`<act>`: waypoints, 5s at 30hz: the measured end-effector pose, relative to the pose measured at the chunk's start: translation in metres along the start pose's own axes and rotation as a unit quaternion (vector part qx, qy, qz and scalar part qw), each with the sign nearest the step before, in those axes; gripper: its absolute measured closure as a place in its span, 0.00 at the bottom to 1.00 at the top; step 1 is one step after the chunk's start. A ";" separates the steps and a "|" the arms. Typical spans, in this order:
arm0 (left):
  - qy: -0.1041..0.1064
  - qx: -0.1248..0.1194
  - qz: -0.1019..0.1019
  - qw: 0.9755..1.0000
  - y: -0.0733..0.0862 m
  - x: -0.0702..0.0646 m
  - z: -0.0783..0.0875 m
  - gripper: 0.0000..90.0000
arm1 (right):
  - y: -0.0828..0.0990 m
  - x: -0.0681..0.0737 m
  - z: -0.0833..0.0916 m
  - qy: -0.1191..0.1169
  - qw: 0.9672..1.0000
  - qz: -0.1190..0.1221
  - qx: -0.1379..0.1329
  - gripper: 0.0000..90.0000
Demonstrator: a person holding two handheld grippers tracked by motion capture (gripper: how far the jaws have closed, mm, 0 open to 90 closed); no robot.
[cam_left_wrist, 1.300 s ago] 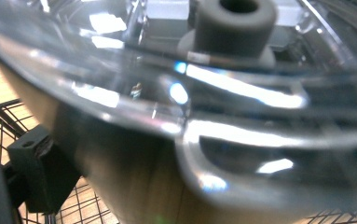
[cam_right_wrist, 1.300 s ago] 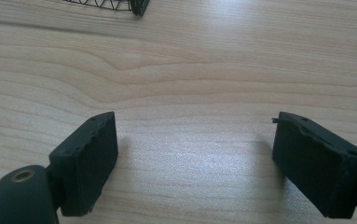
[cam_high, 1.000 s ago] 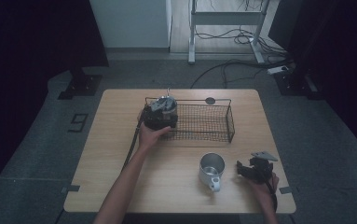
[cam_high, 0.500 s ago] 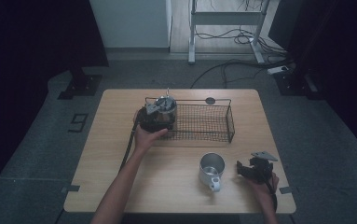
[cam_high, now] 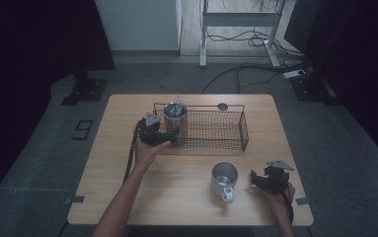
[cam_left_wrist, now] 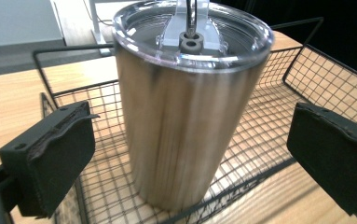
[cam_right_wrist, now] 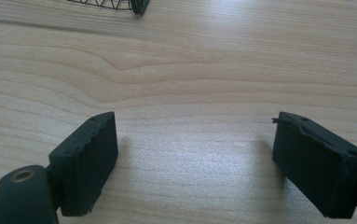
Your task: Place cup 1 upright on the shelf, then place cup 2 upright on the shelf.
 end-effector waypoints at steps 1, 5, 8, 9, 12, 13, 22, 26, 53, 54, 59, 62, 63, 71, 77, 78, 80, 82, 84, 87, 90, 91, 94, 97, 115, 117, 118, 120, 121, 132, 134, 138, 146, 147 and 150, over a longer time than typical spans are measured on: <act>0.002 -0.001 0.000 1.000 0.000 0.000 0.003 0.01 | 0.000 0.000 0.000 0.000 1.000 0.001 0.000 0.15; -0.003 -0.011 -0.006 1.000 0.002 -0.001 0.017 0.03 | 0.000 0.000 0.000 0.000 1.000 0.001 0.000 0.15; -0.002 -0.017 -0.004 1.000 0.006 -0.003 0.029 0.06 | 0.000 0.000 0.000 0.000 1.000 0.001 0.000 0.15; -0.001 -0.017 -0.004 1.000 0.007 -0.003 0.032 0.05 | 0.000 0.000 0.000 0.000 1.000 0.001 0.000 0.15; -0.001 -0.019 0.001 1.000 0.012 -0.003 0.042 0.06 | 0.000 0.000 0.000 0.000 1.000 0.001 0.000 0.15; -0.001 -0.018 0.001 1.000 0.013 -0.003 0.045 0.06 | 0.000 0.000 0.000 0.000 1.000 0.001 0.000 0.15; 0.005 -0.010 0.009 1.000 0.036 -0.001 0.072 0.06 | 0.000 0.000 0.000 -0.001 1.000 0.000 0.000 0.15; 0.004 -0.002 0.002 1.000 0.049 -0.001 0.084 0.06 | 0.000 0.000 0.000 -0.001 1.000 -0.001 0.000 0.15; -0.013 0.075 0.001 0.997 0.132 0.010 0.109 0.09 | 0.000 0.000 0.000 -0.001 1.000 0.000 0.000 0.15; -0.012 0.074 0.001 0.997 0.133 0.010 0.109 0.09 | 0.000 0.000 0.000 -0.001 1.000 0.000 0.000 0.15; -0.008 0.071 -0.001 0.997 0.132 0.007 0.108 0.09 | 0.000 0.000 0.000 -0.001 1.000 0.000 0.000 0.15; -0.007 0.067 0.000 0.998 0.130 0.006 0.108 0.09 | 0.000 0.000 0.000 0.000 1.000 -0.001 0.000 0.16; -0.008 0.066 -0.001 0.998 0.129 0.006 0.109 0.09 | 0.000 -0.001 0.001 0.001 1.000 -0.002 -0.002 0.16; -0.001 0.069 -0.003 0.998 0.130 0.002 0.108 0.09 | -0.004 0.001 0.013 -0.005 1.000 -0.004 -0.030 0.17; 0.005 0.071 -0.003 0.997 0.130 -0.001 0.109 0.10 | -0.017 0.009 0.028 -0.021 0.998 -0.012 -0.060 0.18; 0.005 0.071 -0.004 0.997 0.130 -0.001 0.109 0.10 | -0.018 0.011 0.029 -0.025 0.998 -0.011 -0.062 0.18; 0.006 0.072 -0.003 0.997 0.130 -0.002 0.108 0.10 | -0.020 0.014 0.032 -0.030 0.997 -0.011 -0.063 0.18; 0.009 0.071 -0.001 0.997 0.130 -0.004 0.108 0.10 | -0.022 0.018 0.035 -0.038 0.997 -0.014 -0.068 0.18; 0.015 0.071 0.001 0.997 0.129 -0.006 0.107 0.10 | -0.025 0.019 0.039 -0.044 0.996 -0.015 -0.073 0.18; 0.015 0.073 -0.001 0.997 0.130 -0.007 0.107 0.10 | -0.031 0.023 0.047 -0.053 0.995 -0.023 -0.087 0.18; 0.014 0.074 -0.001 0.997 0.130 -0.006 0.107 0.10 | -0.038 0.028 0.058 -0.060 0.993 -0.022 -0.101 0.18; 0.014 0.073 0.000 0.997 0.130 -0.006 0.107 0.10 | -0.042 0.031 0.063 -0.066 0.992 -0.022 -0.108 0.18; 0.013 0.072 0.000 0.997 0.129 -0.005 0.108 0.10 | -0.049 0.040 0.073 -0.079 0.989 -0.019 -0.123 0.18; 0.013 0.072 0.001 0.997 0.129 -0.005 0.108 0.10 | -0.056 0.051 0.083 -0.093 0.986 -0.015 -0.134 0.18; 0.012 0.081 -0.002 0.997 0.132 -0.007 0.106 0.11 | -0.060 0.097 0.099 -0.157 0.978 0.003 -0.139 0.17; 0.012 0.081 -0.002 0.997 0.132 -0.007 0.106 0.11 | -0.060 0.102 0.099 -0.162 0.977 0.004 -0.137 0.16; 0.011 0.082 -0.002 0.997 0.133 -0.007 0.106 0.11 | -0.059 0.104 0.099 -0.165 0.977 0.004 -0.135 0.16; 0.009 0.084 -0.003 0.996 0.134 -0.008 0.105 0.13 | -0.058 0.108 0.099 -0.171 0.976 0.005 -0.132 0.15; 0.008 0.084 -0.003 0.996 0.134 -0.008 0.104 0.13 | -0.058 0.110 0.099 -0.175 0.976 0.004 -0.129 0.15; 0.011 0.086 0.001 0.996 0.135 -0.009 0.104 0.13 | -0.053 0.124 0.095 -0.180 0.976 0.017 -0.118 0.14; 0.012 0.087 0.002 0.996 0.135 -0.009 0.104 0.13 | -0.051 0.126 0.094 -0.180 0.977 0.018 -0.116 0.13; 0.014 0.089 0.004 0.996 0.136 -0.010 0.103 0.13 | -0.050 0.129 0.091 -0.179 0.977 0.021 -0.112 0.10; 0.020 0.091 0.003 0.996 0.136 -0.014 0.102 0.13 | -0.047 0.138 0.086 -0.171 0.979 0.037 -0.105 0.02; 0.020 0.091 0.003 0.996 0.136 -0.014 0.103 0.13 | -0.047 0.139 0.084 -0.168 0.979 0.039 -0.105 0.01; 0.022 0.092 0.002 0.996 0.137 -0.015 0.102 0.13 | -0.046 0.141 0.082 -0.163 0.980 0.043 -0.102 0.00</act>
Point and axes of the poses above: each handheld gripper's, and its own axes: z roughly backward along the jaws, y roughly out of its underside, x roughly to its left, the point moved 8 cm from there along -z, roughly forward along the jaws, and after that the axes turned 6 degrees about -x, right-handed, at the moved point
